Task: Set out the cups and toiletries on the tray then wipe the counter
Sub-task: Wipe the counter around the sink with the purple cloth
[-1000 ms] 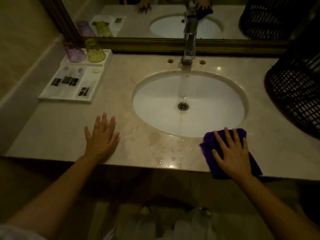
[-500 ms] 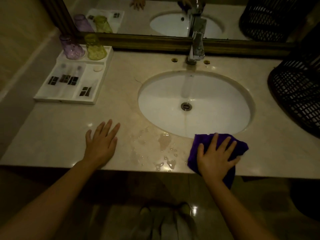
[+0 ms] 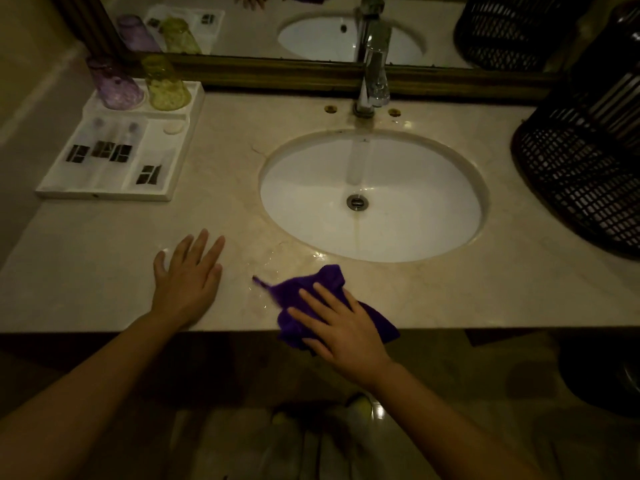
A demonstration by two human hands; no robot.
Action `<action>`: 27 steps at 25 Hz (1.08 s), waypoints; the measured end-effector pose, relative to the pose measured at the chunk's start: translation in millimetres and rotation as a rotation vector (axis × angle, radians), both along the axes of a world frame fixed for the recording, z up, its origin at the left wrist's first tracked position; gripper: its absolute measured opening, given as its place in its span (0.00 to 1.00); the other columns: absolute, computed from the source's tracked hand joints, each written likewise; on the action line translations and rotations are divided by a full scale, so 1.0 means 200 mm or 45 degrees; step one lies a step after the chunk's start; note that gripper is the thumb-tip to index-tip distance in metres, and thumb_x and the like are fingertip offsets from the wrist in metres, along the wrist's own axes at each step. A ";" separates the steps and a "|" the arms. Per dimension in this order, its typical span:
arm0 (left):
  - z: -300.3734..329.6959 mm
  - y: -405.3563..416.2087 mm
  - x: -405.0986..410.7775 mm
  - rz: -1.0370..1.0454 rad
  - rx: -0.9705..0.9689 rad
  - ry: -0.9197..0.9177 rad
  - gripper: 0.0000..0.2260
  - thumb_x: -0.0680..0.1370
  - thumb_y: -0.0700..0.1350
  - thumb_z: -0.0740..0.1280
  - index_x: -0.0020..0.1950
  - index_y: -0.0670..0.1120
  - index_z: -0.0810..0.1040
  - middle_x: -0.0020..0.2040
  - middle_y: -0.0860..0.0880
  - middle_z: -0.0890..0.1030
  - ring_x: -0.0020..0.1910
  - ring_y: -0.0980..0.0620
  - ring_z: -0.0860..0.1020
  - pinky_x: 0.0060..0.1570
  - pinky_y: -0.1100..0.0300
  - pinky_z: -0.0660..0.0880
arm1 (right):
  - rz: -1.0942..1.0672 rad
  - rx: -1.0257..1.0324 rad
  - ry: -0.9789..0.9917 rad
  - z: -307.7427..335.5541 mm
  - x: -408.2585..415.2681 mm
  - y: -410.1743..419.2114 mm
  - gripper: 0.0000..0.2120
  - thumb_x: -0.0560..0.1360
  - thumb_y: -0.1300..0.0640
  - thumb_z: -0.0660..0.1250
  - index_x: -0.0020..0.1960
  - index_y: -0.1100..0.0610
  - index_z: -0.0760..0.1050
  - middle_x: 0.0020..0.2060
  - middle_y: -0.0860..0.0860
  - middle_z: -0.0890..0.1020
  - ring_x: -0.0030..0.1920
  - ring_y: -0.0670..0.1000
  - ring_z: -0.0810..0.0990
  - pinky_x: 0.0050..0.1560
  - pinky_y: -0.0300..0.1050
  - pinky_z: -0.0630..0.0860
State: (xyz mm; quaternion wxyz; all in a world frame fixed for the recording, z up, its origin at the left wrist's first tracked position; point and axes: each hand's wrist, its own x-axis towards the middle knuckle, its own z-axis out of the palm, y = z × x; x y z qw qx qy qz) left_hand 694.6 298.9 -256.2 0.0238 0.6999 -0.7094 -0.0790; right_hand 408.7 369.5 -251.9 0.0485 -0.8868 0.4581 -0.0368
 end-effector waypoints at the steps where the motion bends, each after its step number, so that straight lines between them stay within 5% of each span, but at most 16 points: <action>1: 0.01 0.00 0.00 -0.012 0.020 0.014 0.26 0.76 0.57 0.42 0.75 0.56 0.50 0.78 0.49 0.51 0.76 0.48 0.49 0.71 0.41 0.43 | 0.114 -0.005 0.011 0.00 -0.05 0.01 0.23 0.77 0.43 0.54 0.72 0.44 0.59 0.72 0.48 0.65 0.74 0.52 0.58 0.70 0.60 0.57; 5: 0.07 0.01 0.09 -0.127 0.102 0.154 0.27 0.77 0.58 0.43 0.76 0.52 0.48 0.78 0.49 0.49 0.76 0.51 0.47 0.73 0.45 0.45 | 0.434 -0.052 0.054 0.01 -0.31 0.03 0.24 0.78 0.45 0.54 0.73 0.45 0.56 0.73 0.48 0.63 0.74 0.51 0.58 0.73 0.56 0.57; 8: 0.06 0.06 0.23 -0.074 0.066 0.127 0.25 0.79 0.56 0.47 0.75 0.53 0.49 0.78 0.48 0.50 0.76 0.50 0.48 0.72 0.44 0.45 | -0.150 0.037 -0.075 0.03 -0.32 0.00 0.26 0.78 0.46 0.49 0.74 0.49 0.50 0.73 0.50 0.59 0.74 0.50 0.53 0.71 0.56 0.62; 11: 0.02 0.08 0.29 0.037 0.072 0.015 0.24 0.80 0.56 0.49 0.75 0.57 0.48 0.78 0.49 0.49 0.76 0.50 0.47 0.70 0.39 0.42 | -0.769 0.070 -0.046 0.02 -0.11 -0.09 0.27 0.77 0.46 0.46 0.74 0.51 0.45 0.75 0.54 0.55 0.75 0.54 0.49 0.73 0.57 0.51; 16: 0.00 0.08 0.27 0.050 -0.003 -0.022 0.25 0.77 0.58 0.48 0.74 0.58 0.51 0.78 0.50 0.53 0.76 0.50 0.50 0.70 0.38 0.45 | -0.987 0.115 0.029 0.05 0.14 -0.25 0.28 0.78 0.45 0.50 0.75 0.52 0.50 0.75 0.60 0.55 0.75 0.60 0.50 0.72 0.64 0.49; 22: -0.02 0.08 0.27 0.057 -0.039 0.014 0.27 0.74 0.61 0.44 0.74 0.59 0.50 0.78 0.51 0.52 0.76 0.51 0.50 0.70 0.39 0.43 | -0.860 0.157 -0.024 0.05 0.54 -0.49 0.28 0.78 0.44 0.47 0.75 0.55 0.49 0.75 0.60 0.55 0.75 0.60 0.50 0.73 0.63 0.49; 27: -0.03 0.08 0.28 0.045 -0.051 0.032 0.25 0.77 0.59 0.48 0.74 0.59 0.49 0.78 0.51 0.51 0.76 0.52 0.48 0.70 0.39 0.43 | -0.261 0.106 -0.064 0.01 0.66 -0.49 0.26 0.79 0.44 0.46 0.75 0.51 0.51 0.76 0.53 0.55 0.76 0.53 0.48 0.73 0.56 0.44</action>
